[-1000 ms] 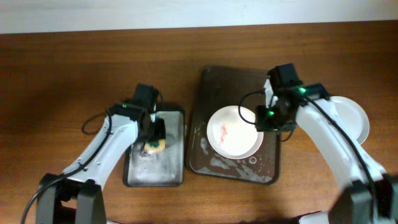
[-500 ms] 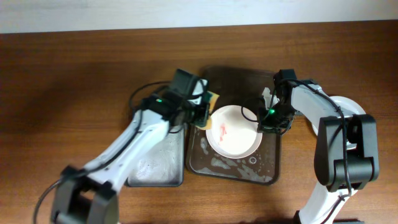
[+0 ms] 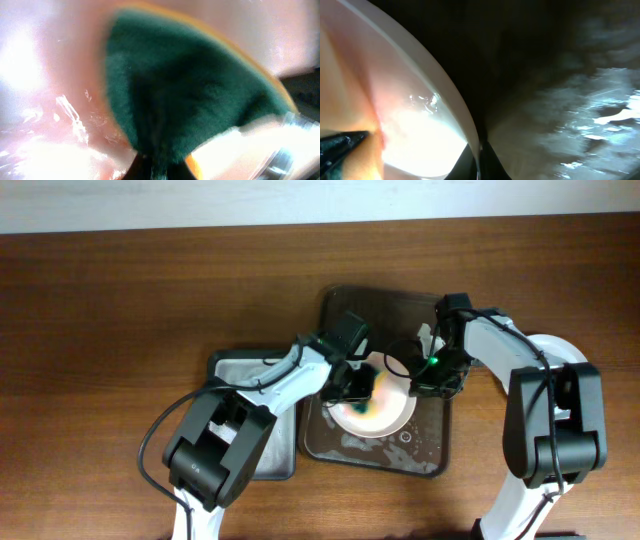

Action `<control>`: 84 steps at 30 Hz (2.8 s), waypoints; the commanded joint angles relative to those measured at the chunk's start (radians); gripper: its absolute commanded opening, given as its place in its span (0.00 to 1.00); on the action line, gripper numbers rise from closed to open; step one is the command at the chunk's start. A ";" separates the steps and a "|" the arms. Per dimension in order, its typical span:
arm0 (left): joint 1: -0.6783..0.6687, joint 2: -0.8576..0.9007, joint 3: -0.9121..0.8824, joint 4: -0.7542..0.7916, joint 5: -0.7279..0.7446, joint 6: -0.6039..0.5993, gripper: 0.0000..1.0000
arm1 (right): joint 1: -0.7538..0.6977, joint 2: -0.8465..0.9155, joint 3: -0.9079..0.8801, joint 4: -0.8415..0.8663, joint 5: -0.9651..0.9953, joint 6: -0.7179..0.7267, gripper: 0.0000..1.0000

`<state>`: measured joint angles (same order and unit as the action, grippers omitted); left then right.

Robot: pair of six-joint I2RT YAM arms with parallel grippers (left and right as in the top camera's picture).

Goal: Clean dirty plates on tray and stack at the side

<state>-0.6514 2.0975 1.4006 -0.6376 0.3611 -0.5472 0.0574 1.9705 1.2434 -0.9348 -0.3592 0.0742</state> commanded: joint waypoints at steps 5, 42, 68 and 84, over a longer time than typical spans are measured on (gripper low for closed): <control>0.060 0.079 0.159 -0.287 -0.489 0.017 0.00 | -0.010 0.016 0.000 0.005 0.038 0.013 0.04; 0.206 -0.412 0.128 -0.531 -0.456 0.153 0.00 | -0.013 -0.031 0.002 0.021 0.038 0.020 0.04; 0.321 -0.843 -0.187 -0.323 -0.384 0.182 0.99 | 0.801 -0.657 0.002 -0.219 1.409 0.328 0.04; 0.321 -0.843 -0.187 -0.323 -0.384 0.182 0.99 | 0.930 -0.657 0.002 -0.219 1.579 0.328 0.04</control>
<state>-0.3370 1.2640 1.2045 -0.9588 -0.0120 -0.3809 0.9810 1.3228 1.2415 -1.1553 1.1484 0.3851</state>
